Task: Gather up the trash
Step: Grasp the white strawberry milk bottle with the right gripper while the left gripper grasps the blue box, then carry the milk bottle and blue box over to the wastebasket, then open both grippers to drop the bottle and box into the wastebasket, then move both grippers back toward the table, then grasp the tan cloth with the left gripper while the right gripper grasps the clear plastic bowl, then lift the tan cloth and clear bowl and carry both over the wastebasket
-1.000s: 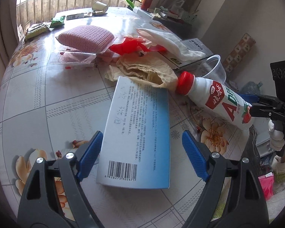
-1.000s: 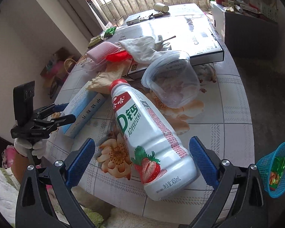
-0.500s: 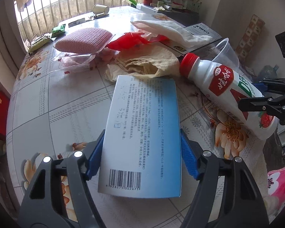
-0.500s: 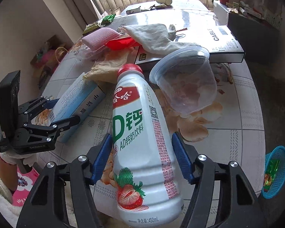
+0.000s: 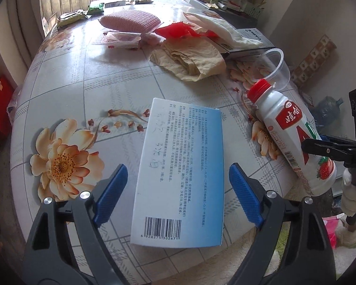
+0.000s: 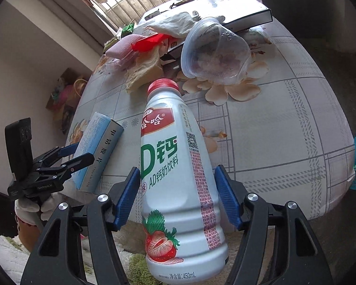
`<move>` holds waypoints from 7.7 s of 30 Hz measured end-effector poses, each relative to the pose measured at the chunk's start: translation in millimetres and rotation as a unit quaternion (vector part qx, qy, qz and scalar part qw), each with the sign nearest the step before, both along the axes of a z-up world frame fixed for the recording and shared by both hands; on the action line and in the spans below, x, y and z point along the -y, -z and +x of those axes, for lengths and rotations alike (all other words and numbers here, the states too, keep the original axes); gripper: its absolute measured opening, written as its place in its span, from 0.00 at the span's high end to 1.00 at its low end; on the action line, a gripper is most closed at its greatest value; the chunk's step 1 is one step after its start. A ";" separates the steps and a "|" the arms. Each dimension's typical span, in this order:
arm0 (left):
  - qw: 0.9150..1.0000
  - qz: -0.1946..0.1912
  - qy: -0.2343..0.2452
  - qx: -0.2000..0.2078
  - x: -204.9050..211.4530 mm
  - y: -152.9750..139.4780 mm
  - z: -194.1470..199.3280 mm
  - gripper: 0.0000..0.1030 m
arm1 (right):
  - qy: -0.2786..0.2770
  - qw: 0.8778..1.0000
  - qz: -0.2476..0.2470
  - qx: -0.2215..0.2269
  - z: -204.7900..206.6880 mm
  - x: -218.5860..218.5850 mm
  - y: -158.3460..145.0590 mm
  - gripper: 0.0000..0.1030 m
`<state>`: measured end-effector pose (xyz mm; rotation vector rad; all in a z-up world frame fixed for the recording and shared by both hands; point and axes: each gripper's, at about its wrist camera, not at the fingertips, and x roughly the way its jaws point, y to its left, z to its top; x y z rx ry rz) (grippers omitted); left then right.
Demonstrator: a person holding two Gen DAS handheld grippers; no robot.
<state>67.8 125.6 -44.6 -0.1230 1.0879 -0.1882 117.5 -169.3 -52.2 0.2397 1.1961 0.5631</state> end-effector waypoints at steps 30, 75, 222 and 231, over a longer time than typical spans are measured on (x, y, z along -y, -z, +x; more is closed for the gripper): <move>0.997 0.073 -0.006 0.028 21.7 8.5 15.6 0.34 | 0.006 0.998 0.044 -0.039 12.4 -5.0 6.1 0.43; 0.989 0.082 -0.004 0.119 47.5 -54.7 -5.5 0.34 | 0.015 0.991 0.128 0.022 -21.9 23.3 -38.6 0.43; 0.996 0.042 0.038 0.074 42.7 12.5 123.3 0.96 | 0.160 0.980 -0.072 0.089 54.0 32.8 -37.2 0.94; 0.997 -0.049 0.038 0.046 22.2 1.0 63.5 0.96 | 0.160 0.985 0.043 0.047 35.8 66.6 -31.4 0.94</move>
